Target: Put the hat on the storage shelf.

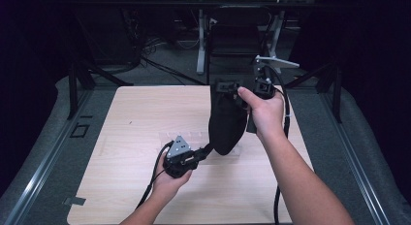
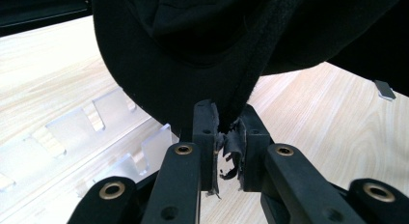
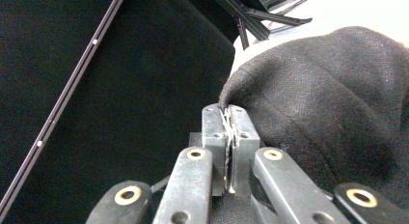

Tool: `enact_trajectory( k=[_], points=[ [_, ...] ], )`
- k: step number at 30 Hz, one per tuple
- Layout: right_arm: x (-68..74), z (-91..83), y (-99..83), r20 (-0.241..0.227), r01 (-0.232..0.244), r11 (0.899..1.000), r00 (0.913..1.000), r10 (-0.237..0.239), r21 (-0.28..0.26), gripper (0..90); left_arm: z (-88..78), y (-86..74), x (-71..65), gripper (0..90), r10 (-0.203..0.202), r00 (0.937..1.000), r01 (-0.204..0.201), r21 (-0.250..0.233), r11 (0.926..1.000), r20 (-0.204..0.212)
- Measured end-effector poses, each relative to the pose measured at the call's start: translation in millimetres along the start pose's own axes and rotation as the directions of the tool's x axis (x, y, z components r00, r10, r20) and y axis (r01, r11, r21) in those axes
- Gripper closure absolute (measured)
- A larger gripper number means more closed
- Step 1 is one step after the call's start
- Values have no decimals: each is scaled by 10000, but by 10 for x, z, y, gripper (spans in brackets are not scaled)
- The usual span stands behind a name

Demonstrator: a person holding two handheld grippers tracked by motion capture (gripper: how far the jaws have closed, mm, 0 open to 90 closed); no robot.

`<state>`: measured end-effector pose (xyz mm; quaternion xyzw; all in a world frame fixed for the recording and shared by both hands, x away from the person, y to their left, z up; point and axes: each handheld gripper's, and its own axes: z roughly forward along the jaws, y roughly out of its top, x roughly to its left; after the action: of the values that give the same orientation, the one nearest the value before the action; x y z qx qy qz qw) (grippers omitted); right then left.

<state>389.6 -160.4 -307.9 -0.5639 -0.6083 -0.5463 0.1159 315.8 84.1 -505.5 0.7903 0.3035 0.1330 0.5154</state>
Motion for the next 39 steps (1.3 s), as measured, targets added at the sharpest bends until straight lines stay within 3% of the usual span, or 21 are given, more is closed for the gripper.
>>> enact_trajectory(
  k=[16,19,22,25,34,39],
  points=[
    [-63,-1,-11,-470,-189,9998,9987,184,-95,854,-3,-15,-36,828,343,9989,-341,57,9994,-330],
    [-61,-28,-6,-518,-162,9998,9985,157,-84,850,-9,-20,-6,838,115,9993,-115,-7,9999,-346],
    [-85,-49,-7,-429,-135,9999,9990,132,-63,850,-22,-47,-5,849,255,9984,-253,43,9997,-506],
    [-111,-78,-8,-466,-201,9997,9987,195,-135,850,-30,-79,24,851,73,9988,-66,132,9999,-494],
    [-157,-128,-29,-517,-257,9996,9984,250,-126,844,-33,-140,41,852,321,9977,-305,264,9992,-595],
    [-178,-180,-42,-417,-211,9994,9989,199,-271,842,-32,-168,62,853,90,9985,-81,182,9998,-541]
  ],
)
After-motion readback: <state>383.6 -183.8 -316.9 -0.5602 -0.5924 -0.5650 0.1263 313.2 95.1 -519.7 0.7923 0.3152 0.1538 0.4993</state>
